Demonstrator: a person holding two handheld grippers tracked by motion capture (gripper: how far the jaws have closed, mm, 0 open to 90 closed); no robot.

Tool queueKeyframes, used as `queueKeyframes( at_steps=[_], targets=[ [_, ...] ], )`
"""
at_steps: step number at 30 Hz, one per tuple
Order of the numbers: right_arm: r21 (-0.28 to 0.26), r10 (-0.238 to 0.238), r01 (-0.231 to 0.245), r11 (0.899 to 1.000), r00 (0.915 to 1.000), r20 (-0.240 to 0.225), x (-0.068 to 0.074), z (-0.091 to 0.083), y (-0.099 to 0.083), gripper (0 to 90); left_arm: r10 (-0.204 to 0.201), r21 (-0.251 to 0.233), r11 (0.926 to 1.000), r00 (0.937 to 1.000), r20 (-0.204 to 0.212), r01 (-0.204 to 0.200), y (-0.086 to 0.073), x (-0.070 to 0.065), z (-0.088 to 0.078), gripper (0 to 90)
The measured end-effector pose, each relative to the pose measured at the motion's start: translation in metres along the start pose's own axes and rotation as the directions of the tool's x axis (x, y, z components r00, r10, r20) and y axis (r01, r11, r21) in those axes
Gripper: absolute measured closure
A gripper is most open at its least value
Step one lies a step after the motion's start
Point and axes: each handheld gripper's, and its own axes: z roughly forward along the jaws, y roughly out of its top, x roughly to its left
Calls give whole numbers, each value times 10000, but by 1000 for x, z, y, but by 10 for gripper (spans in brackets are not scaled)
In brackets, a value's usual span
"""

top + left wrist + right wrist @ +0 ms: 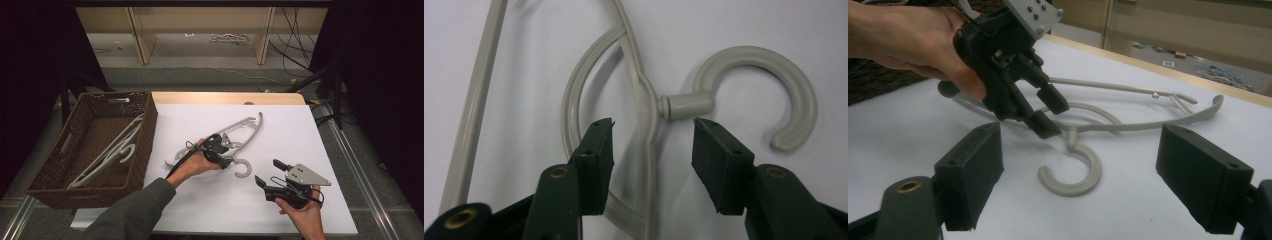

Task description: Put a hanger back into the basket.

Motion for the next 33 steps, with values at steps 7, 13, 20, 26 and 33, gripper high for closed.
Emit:
queueKeyframes(
  at_steps=[7,13,20,26,33],
  targets=[
    [-87,162,-163,9998,9998,-66,1,0,0,199,-136,320,9994,9998,137,132,1,3,7,578],
    [-153,19,-18,9999,10000,15,0,0,0,199,-776,583,9956,9951,610,740,1,10,8,623],
    [-171,-61,62,9998,10000,78,0,0,0,199,-964,1368,9870,9916,867,840,7,14,7,698],
    [-93,103,-103,9999,9999,36,1,0,0,199,-830,1424,9875,9912,1031,679,8,17,7,789],
    [-174,-40,41,9998,10000,60,0,0,1,199,-319,1533,9880,9943,1020,160,11,15,7,817]
  ],
)
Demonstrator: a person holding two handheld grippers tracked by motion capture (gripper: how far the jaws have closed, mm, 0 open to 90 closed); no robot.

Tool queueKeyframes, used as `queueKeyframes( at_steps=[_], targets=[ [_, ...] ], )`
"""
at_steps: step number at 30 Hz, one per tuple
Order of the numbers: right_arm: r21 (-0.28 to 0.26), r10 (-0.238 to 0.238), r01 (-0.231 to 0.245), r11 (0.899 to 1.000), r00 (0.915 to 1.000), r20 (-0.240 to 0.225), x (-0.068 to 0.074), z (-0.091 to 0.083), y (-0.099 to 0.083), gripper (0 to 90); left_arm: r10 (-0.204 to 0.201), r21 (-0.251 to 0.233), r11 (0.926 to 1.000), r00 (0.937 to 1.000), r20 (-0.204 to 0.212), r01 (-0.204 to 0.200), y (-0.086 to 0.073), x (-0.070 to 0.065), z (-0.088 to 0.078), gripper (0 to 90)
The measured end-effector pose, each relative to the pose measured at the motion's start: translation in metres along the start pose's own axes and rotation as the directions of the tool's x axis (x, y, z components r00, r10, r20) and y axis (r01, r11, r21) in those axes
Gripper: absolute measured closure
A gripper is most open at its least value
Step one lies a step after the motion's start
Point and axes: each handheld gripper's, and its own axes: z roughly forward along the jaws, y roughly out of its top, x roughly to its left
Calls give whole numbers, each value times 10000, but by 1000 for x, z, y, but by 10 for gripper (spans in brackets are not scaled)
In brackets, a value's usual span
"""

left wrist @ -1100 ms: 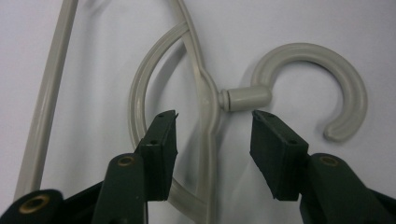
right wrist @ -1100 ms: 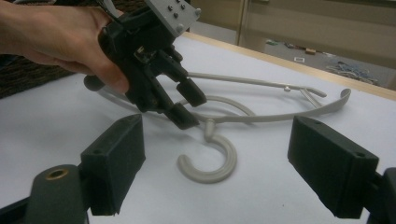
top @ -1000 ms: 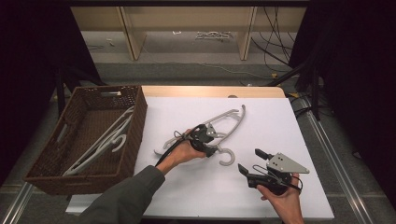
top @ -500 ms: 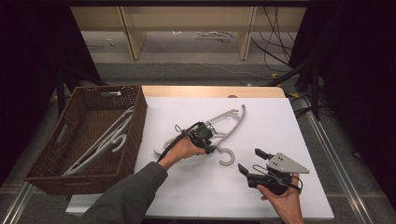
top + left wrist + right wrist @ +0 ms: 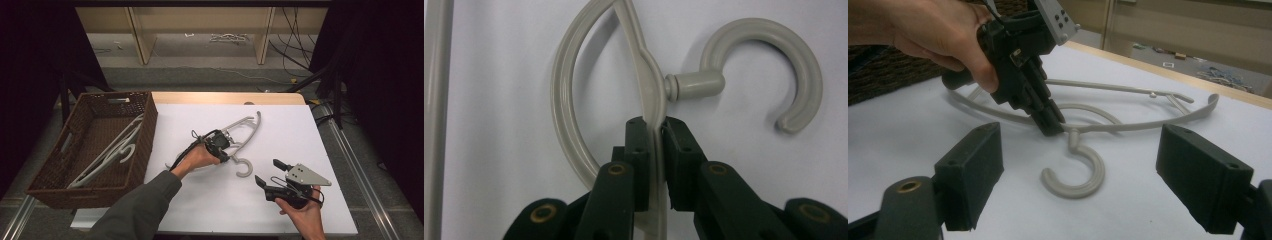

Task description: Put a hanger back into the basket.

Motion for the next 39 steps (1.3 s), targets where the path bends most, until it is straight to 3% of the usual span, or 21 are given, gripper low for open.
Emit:
queueKeyframes(
  at_steps=[3,6,7,8,10,11,13,14,17,20,22,23,24,25,26,29,30,31,35,39],
  targets=[
    [71,211,-210,9998,9997,-133,1,0,-1,199,-22,-120,9999,10000,-78,21,-1,1,-1,818],
    [29,40,-40,10000,10000,-36,0,0,0,199,-147,-576,9983,9997,-192,136,0,6,-8,818],
    [16,193,-192,9998,9997,-163,1,1,-1,199,-308,-764,9966,9995,-119,298,1,7,-11,819],
    [-118,0,0,9999,10000,-37,-1,1,-1,199,-451,-972,9943,9990,-77,442,2,8,-14,819],
    [-49,195,-196,9998,9997,-124,0,1,-1,199,-516,-1141,9922,9986,-80,503,4,13,-23,820],
    [-149,-4,4,9999,10000,-7,-1,2,-1,199,-566,-1241,9907,9983,-103,548,4,16,-27,820],
    [67,108,-107,9999,9999,-86,0,1,-1,199,-934,-1595,9828,9956,23,926,3,21,-33,821],
    [-19,196,-196,9998,9997,-167,1,1,-1,200,-822,-1533,9847,9966,75,824,2,25,-38,821],
    [83,192,-191,9998,9997,-136,0,1,-1,199,-1106,-1777,9776,9936,212,1126,0,31,-46,822],
    [-87,125,-126,9999,9999,-104,0,2,-1,200,-1650,-2287,9582,9851,483,1718,-2,35,-52,822],
    [66,186,-185,9998,9998,-116,0,1,-1,199,-1819,-2445,9511,9820,506,1888,-3,38,-56,822],
    [45,177,-176,9998,9998,-109,0,1,-1,199,-2054,-2673,9396,9769,586,2136,-3,38,-58,822],
    [41,191,-191,9998,9997,-128,0,1,-1,199,-2160,-2795,9331,9741,673,2262,-3,39,-60,822],
    [43,157,-157,9999,9999,-63,0,1,-1,199,-2352,-3015,9201,9682,857,2502,-3,39,-60,822],
    [-35,52,-52,10000,10000,-60,-1,2,-1,199,-2454,-3077,9150,9654,885,2608,-2,39,-62,822],
    [37,211,-210,9998,9997,-112,0,1,-1,199,-2389,-3195,9130,9673,850,2536,1,39,-72,822],
    [7,141,-141,9999,9999,-76,0,2,-1,199,-2392,-3265,9099,9667,909,2559,2,39,-75,822],
    [93,163,-162,9998,9998,-61,0,1,-1,199,-2503,-3393,9010,9628,1019,2701,2,39,-78,822],
    [5,154,-154,9999,9998,-88,0,2,-1,199,-2326,-3582,8987,9675,996,2530,7,39,-92,821],
    [-43,62,-62,10000,10000,-36,0,2,0,199,-2344,-3812,8873,9657,1119,2595,12,39,-104,822]
  ],
)
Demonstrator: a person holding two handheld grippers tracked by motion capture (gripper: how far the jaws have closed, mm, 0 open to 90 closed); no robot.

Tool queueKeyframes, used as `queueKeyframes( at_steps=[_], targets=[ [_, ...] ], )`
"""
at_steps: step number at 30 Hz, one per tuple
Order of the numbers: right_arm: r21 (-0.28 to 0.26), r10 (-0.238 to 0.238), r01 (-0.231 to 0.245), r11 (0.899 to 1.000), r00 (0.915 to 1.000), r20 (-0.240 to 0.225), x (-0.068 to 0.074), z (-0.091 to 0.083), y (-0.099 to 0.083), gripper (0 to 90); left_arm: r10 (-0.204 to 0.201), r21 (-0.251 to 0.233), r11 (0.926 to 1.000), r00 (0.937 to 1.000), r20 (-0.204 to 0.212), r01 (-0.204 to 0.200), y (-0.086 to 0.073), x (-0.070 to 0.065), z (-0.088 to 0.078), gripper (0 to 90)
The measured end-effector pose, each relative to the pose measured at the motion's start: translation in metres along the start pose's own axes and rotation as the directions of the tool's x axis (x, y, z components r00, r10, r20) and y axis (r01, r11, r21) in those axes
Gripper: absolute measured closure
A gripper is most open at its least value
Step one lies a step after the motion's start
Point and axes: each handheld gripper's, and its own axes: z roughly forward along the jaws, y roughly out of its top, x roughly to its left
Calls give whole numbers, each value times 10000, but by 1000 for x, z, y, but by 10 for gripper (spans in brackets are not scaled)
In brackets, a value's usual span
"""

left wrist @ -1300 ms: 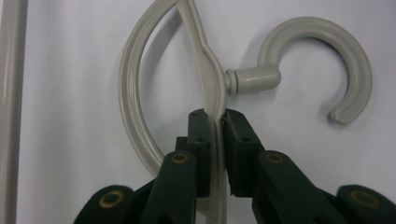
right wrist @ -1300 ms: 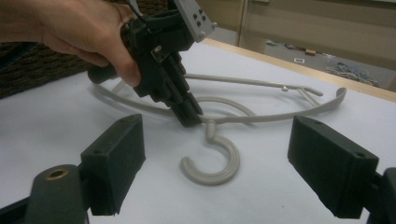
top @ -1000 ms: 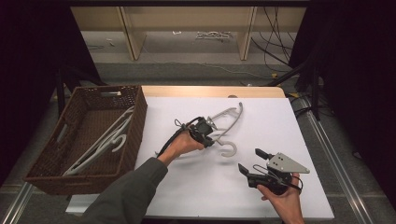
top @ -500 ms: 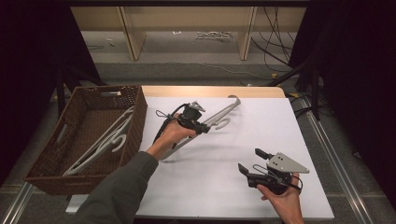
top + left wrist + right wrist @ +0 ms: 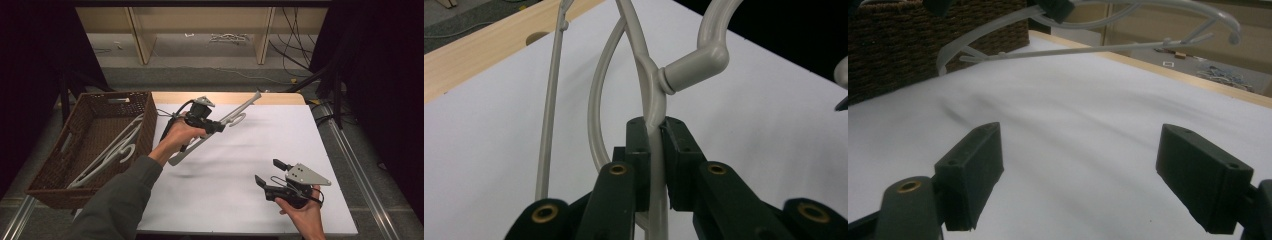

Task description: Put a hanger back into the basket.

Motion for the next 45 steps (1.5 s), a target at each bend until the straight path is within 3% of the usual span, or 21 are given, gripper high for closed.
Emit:
queueKeyframes(
  at_steps=[1,3,9,11,13,14,15,16,17,19,21,26,28,32,34,37,38,39,41,42,45],
  targets=[
    [74,158,-158,9998,9999,-65,1,0,0,199,78,-24,10000,10000,35,-78,2,-1,-3,822],
    [-14,-78,78,10000,10000,31,-1,0,0,199,149,-57,9999,9999,52,-149,5,-4,-9,822],
    [126,83,-82,9999,10000,-37,0,-1,0,198,557,-272,9981,9984,-79,-559,13,-18,-33,821],
    [-131,-43,43,9999,10000,12,0,0,0,198,659,-349,9972,9978,-119,-663,16,-21,-41,821],
    [157,104,-103,9998,9999,-58,1,-1,0,198,759,-415,9962,9970,-168,-765,17,-23,-48,821],
    [27,6,-6,10000,10000,-26,0,0,-1,198,743,-437,9962,9970,-197,-751,17,-23,-52,821],
    [388,15,-14,9992,10000,-8,0,-4,1,198,697,-461,9964,9973,-239,-707,17,-23,-56,821],
    [-20,135,-135,9999,9999,-94,1,0,0,198,605,-567,9965,9980,-201,-616,17,-23,-61,821],
    [427,29,-29,9991,10000,4,1,-3,1,198,628,-565,9964,9978,-215,-639,17,-24,-65,821],
    [223,67,-67,9997,10000,-12,1,-2,0,198,712,-599,9956,9971,-284,-728,17,-25,-74,821],
    [94,158,-158,9998,9999,-68,1,0,0,198,700,-706,9949,9969,-363,-725,17,-25,-83,820],
    [408,26,-25,9992,10000,-13,1,-3,1,198,644,-941,9932,9966,-510,-690,18,-20,-105,819],
    [144,-111,111,9998,9999,9,0,0,0,198,544,-1095,9921,9966,-612,-608,18,-17,-114,819],
    [441,48,-47,9990,10000,-16,1,-3,1,198,530,-1274,9898,9951,-830,-634,16,-12,-131,819],
    [166,-70,70,9998,10000,-14,0,-1,0,197,511,-1351,9887,9937,-1002,-644,15,-9,-139,819],
    [220,41,-40,9997,10000,-62,1,0,0,196,442,-1347,9890,9916,-1216,-606,11,-4,-150,819],
    [74,-91,91,9999,9999,65,1,1,0,196,374,-1368,9891,9917,-1229,-543,9,-3,-153,819],
    [397,-33,33,9992,10000,-15,1,-2,0,196,281,-1431,9887,9925,-1189,-452,7,-1,-156,819],
    [407,18,-16,9992,10000,-41,1,-2,1,196,66,-1576,9872,9950,-994,-222,3,1,-161,819],
    [98,-41,41,9999,10000,27,1,1,0,196,110,-1562,9873,9943,-1063,-276,0,2,-164,818],
    [167,72,-72,9998,10000,-34,2,0,0,195,42,-1540,9879,9945,-1050,-205,-6,6,-169,818]
  ],
)
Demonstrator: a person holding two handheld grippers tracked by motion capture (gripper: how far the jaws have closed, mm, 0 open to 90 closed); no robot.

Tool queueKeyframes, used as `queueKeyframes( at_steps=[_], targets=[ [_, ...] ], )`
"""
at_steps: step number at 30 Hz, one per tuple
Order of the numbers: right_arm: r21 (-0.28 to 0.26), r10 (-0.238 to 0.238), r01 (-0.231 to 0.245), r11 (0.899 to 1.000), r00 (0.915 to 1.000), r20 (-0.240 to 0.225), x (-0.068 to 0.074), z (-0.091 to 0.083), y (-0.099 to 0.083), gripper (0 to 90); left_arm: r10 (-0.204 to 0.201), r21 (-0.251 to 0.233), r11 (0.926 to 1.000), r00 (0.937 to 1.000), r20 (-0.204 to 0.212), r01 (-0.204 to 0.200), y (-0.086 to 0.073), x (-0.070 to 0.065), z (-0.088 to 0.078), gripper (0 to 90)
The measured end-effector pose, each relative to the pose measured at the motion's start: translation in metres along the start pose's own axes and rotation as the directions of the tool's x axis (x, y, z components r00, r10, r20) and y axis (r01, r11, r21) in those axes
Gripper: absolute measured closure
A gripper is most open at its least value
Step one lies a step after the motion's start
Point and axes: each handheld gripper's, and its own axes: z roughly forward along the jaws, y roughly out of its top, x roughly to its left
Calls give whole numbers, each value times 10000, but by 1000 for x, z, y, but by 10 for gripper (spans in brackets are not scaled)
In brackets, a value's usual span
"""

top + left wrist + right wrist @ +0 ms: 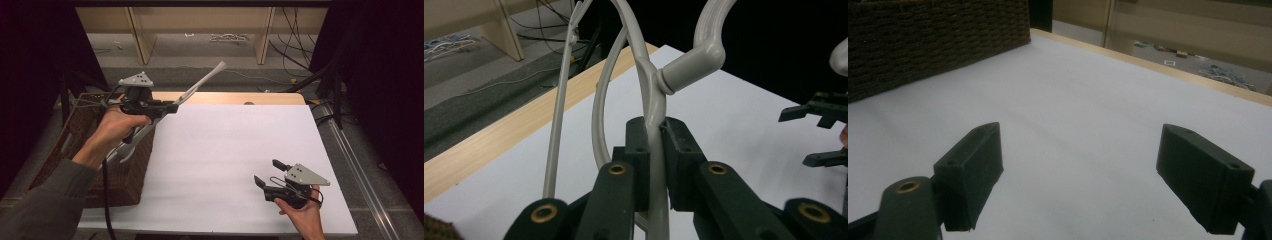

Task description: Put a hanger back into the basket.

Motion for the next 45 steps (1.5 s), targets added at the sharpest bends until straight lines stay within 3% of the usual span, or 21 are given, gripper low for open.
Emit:
queueKeyframes(
  at_steps=[3,4,5,8,13,14,15,16,22,28,37,38,41,43,45],
  targets=[
    [-72,-163,164,9998,9998,73,-1,1,0,195,-158,-25,9999,9998,111,158,-4,4,-6,818],
    [-83,-157,158,9998,9998,75,-1,1,0,195,-6,-72,10000,9999,-147,5,-5,6,-8,818],
    [1,15,-15,10000,10000,3,0,0,0,196,-2,-118,9999,9998,-206,0,-7,8,-11,818],
    [-13,-69,69,10000,10000,49,-1,1,0,195,73,-171,9998,9991,-422,-80,-12,15,-18,818],
    [115,-18,18,9999,10000,-8,0,0,0,195,-81,-222,9997,9965,-828,63,-23,24,-29,818],
    [101,-191,190,9998,9998,98,-1,-1,0,196,-164,-219,9997,9966,-804,146,-25,26,-30,818],
    [-97,45,-46,9999,9999,-93,0,2,-1,196,-197,-215,9996,9957,-910,179,-27,29,-33,818],
    [287,-37,38,9996,10000,-28,0,-2,1,196,-176,-216,9996,9943,-1051,155,-29,31,-35,818],
    [236,-50,50,9997,10000,10,0,-1,0,196,-114,-216,9997,9887,-1496,82,-44,44,-46,817],
    [72,-28,28,10000,10000,11,1,1,0,197,-281,-27,9996,9770,-2116,282,-60,62,-57,818],
    [227,-216,214,9995,9997,96,0,0,0,197,-575,-193,9983,9694,-2385,545,-85,79,-73,818],
    [-102,-172,172,9998,9999,19,0,3,-1,197,-603,-195,9982,9684,-2419,573,-87,80,-74,818],
    [-98,-183,183,9998,9998,37,0,3,-1,197,-600,-246,9981,9674,-2459,557,-93,81,-79,818],
    [293,-220,216,9993,9997,114,-1,0,0,197,-660,-283,9977,9658,-2509,609,-98,82,-83,818],
    [294,-216,213,9993,9997,114,-1,0,0,197,-711,-286,9974,9641,-2558,660,-102,84,-86,818]
  ],
)
